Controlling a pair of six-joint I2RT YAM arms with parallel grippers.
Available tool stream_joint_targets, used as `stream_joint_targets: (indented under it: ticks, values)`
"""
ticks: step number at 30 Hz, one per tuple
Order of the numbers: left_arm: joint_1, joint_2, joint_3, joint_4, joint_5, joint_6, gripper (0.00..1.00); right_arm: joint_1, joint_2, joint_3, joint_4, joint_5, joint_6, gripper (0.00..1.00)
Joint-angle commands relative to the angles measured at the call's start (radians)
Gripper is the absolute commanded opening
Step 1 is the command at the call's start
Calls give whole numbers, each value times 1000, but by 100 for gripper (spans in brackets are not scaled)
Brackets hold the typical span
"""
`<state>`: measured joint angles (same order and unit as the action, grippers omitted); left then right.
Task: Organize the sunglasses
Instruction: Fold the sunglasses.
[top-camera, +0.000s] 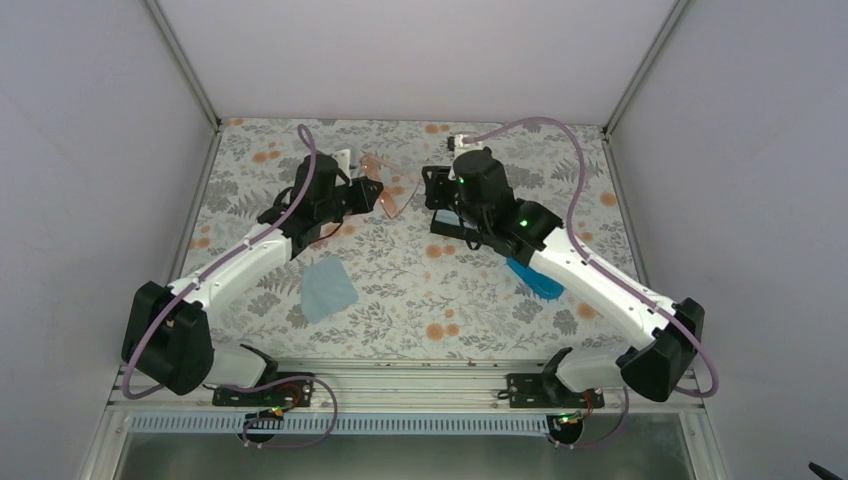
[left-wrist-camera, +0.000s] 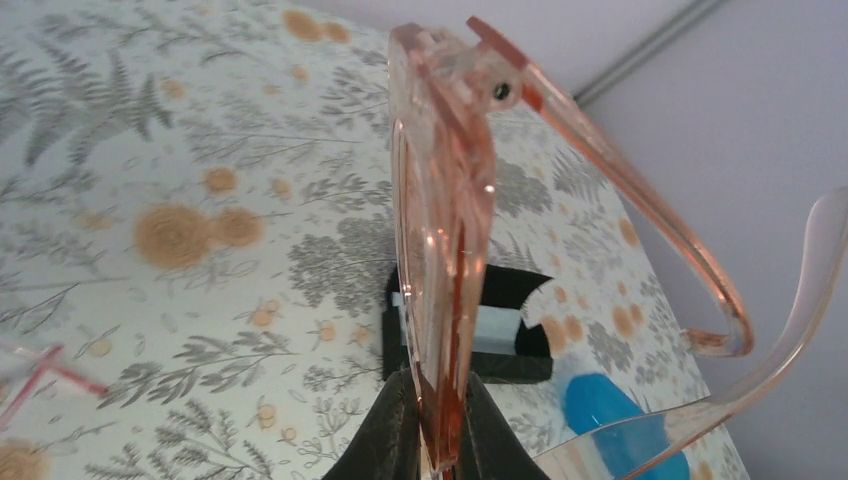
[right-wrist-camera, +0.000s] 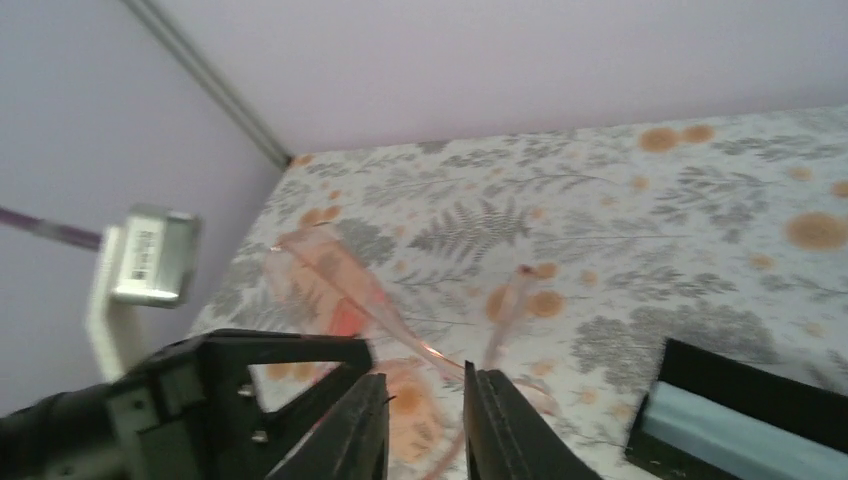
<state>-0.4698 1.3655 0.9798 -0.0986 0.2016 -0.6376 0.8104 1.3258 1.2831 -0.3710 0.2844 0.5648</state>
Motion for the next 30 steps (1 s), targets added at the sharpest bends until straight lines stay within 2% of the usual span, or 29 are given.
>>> stream_joint_targets:
  ticks: [1, 6, 10, 18, 26, 30]
  values:
    - [-12, -36, 9, 79, 124, 147, 2, 5, 36, 111, -40, -143, -82, 20]
    - [-19, -28, -5, 88, 111, 161, 2, 6, 107, 203, -71, -249, -114, 15]
    - [-29, -25, -15, 104, 114, 180, 2, 5, 214, 301, -173, -215, -110, 9]
    - [-36, -33, -24, 121, 144, 201, 2, 6, 323, 375, -235, -178, -93, 6]
    - [-35, -33, -26, 122, 122, 184, 2, 3, 282, 366, -185, -248, -125, 7]
    - [-35, -39, -32, 128, 112, 168, 2, 3, 229, 323, -165, -128, -87, 7]
